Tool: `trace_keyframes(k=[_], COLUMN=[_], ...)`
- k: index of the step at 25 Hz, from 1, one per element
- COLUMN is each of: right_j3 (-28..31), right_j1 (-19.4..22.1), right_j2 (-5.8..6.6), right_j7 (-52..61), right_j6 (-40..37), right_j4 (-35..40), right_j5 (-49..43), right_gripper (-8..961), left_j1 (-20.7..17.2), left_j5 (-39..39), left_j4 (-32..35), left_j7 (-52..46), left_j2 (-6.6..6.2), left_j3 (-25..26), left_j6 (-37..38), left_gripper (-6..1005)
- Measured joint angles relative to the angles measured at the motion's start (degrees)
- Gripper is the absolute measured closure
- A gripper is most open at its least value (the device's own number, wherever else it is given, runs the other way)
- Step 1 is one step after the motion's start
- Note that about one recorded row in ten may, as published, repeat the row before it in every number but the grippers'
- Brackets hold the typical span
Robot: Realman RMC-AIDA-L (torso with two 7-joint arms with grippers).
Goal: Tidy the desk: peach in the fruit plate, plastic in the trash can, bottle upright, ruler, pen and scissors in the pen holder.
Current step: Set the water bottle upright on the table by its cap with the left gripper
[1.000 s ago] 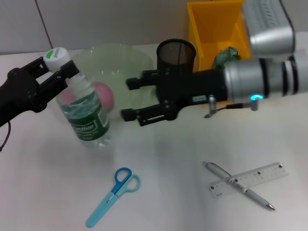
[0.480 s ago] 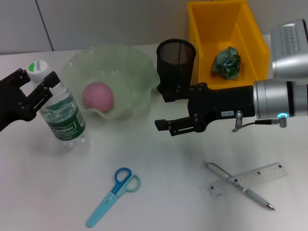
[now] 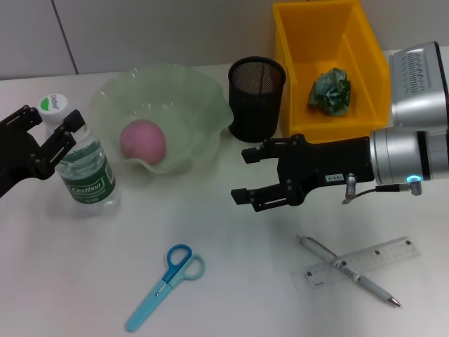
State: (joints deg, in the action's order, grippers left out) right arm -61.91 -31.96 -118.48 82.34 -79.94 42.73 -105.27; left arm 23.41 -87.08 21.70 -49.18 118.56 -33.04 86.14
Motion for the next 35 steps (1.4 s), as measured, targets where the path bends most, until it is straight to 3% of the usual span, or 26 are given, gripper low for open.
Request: trace_keyframes(k=[35], right_j3=[0.1], right_j1=[-0.5], right_j2=[-0.17], right_j7=[-0.4], right_j6=[0.2], right_j4=[0.2], right_j5=[0.1], right_gripper=[133], left_j1=[0.6], left_j5=[1.0], left_j4=[-3.2], left_j7=[5.8], left_j2=[0.05], left_j3=[-0.3], left_j6=[-3.3], left_gripper=[383])
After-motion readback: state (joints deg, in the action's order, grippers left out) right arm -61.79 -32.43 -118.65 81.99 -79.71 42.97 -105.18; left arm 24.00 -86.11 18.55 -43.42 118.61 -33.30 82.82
